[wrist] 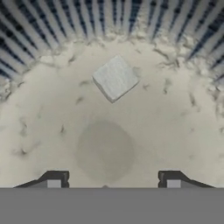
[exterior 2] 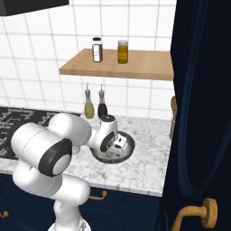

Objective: Grab a lemon wedge from the fridge and one ice cube from the ice bowl, and put them in the glass of lemonade.

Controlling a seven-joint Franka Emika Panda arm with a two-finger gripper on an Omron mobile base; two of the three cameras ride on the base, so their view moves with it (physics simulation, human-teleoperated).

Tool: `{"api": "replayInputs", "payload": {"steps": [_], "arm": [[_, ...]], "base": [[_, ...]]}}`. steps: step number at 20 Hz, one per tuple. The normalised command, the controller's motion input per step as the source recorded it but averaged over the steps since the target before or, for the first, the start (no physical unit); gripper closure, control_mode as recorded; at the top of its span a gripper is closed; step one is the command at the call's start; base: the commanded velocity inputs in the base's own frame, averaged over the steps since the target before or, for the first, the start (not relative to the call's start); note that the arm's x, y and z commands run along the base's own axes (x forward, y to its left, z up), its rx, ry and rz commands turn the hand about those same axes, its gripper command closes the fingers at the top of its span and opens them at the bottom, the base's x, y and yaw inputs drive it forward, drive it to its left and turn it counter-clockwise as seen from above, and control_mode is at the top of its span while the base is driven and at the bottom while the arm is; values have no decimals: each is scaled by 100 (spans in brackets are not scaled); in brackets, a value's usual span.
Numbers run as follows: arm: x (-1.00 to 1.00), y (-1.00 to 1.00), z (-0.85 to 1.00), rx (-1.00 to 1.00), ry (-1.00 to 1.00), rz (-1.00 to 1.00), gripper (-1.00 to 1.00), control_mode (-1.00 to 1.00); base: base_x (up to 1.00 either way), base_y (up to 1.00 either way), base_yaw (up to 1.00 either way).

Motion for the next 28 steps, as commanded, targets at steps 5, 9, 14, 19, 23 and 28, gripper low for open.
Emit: {"api": "replayInputs", "payload": {"steps": [5,9,14,19,23,28], "arm": [[-5,1,-7,0,0,0,100,-100],[-31,1,0,0,0,0,100,-100],[-7,0,0,0,0,0,100,-100],[0,0,13,0,-1,0,100,-100],[-6,0,47,0,-9,0,100,-100],[-17,7,53,0,-12,0,100,-100]], "base": [[0,0,0],[0,0,0],[0,0,0],[0,0,0],[0,0,0],[0,0,0]]}}
